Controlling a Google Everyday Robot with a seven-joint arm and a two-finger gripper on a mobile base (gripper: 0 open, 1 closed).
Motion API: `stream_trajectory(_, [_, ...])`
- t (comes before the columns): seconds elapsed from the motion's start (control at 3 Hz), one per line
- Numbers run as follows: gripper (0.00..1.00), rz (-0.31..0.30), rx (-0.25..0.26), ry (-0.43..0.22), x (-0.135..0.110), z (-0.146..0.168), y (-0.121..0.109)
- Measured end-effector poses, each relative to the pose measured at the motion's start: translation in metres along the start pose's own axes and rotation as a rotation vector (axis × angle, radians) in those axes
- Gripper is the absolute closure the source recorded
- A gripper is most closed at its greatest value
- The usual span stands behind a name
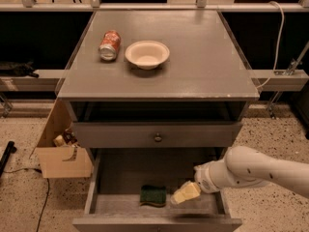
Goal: Pick sponge from middle drawer and place on counter
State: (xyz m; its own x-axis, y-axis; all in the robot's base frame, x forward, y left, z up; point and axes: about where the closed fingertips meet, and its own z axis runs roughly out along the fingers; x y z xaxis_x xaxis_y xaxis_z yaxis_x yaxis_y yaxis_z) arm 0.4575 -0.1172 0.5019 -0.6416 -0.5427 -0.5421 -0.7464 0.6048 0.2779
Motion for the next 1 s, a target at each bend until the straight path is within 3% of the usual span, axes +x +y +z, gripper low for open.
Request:
stream_trajectory(0.33, [0.0,0.051,0.02,-0.028,0.005,0.03,-0.007])
stream_trajectory(1.0, [0.0,0.064,0.021,-0.043,0.008,0.045,-0.003])
